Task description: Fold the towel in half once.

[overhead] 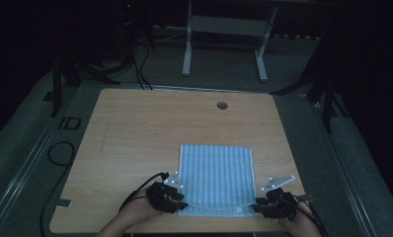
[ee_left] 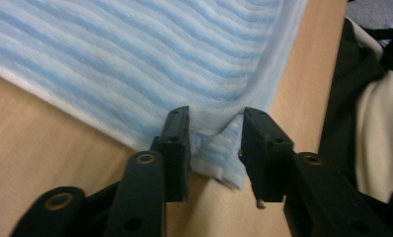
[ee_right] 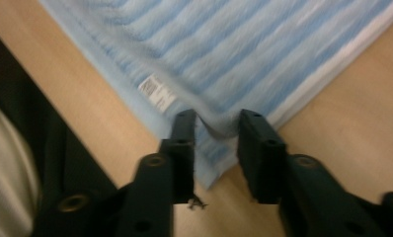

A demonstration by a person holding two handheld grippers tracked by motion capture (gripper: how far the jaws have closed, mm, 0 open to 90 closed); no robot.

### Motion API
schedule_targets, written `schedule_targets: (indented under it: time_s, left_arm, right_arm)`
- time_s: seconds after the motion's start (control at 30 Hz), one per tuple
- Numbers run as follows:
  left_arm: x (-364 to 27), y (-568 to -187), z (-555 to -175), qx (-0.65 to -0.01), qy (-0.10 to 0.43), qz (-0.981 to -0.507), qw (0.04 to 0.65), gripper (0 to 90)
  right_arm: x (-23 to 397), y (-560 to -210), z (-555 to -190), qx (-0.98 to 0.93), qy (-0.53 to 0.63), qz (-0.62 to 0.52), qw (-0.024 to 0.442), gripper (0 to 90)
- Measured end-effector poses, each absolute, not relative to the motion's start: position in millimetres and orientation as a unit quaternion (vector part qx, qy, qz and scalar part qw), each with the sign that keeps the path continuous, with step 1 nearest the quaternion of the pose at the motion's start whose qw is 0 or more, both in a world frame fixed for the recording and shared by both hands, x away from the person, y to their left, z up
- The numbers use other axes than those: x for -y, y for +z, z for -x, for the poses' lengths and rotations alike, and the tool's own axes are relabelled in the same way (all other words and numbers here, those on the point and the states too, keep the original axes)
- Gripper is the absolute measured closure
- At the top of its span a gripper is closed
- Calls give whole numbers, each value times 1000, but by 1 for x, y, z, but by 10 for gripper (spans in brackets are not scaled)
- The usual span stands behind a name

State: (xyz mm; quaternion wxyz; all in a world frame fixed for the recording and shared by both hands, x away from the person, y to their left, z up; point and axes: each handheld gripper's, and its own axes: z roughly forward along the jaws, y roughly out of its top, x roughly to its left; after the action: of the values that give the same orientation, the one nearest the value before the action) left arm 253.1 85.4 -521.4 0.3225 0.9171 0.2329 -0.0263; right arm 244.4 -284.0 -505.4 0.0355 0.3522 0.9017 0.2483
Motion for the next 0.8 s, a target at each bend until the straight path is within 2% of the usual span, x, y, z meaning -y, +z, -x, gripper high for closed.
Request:
schedule_targets:
  time_s: [0.13, 0.17, 0.37, 0.53, 0.8]
  left_arm:
    - [-87, -516, -247, -232, -19, -919, 317, 582]
    - [-87, -516, -247, -230, -17, -921, 313, 545]
    - [-90, -513, -253, -243, -18, -920, 308, 544]
    - [-99, -510, -269, -273, 6, -916, 293, 507]
    - [-114, -501, -308, -324, 33, -899, 292, 501]
  right_arm:
    - [294, -502, -239, -891, 258, -372, 34, 602]
    - [295, -500, -239, -890, 259, -374, 32, 590]
    - [305, -491, -244, -884, 261, -384, 49, 579]
    - [308, -486, -261, -881, 262, -389, 62, 574]
    - [299, -485, -300, -882, 260, -386, 70, 556]
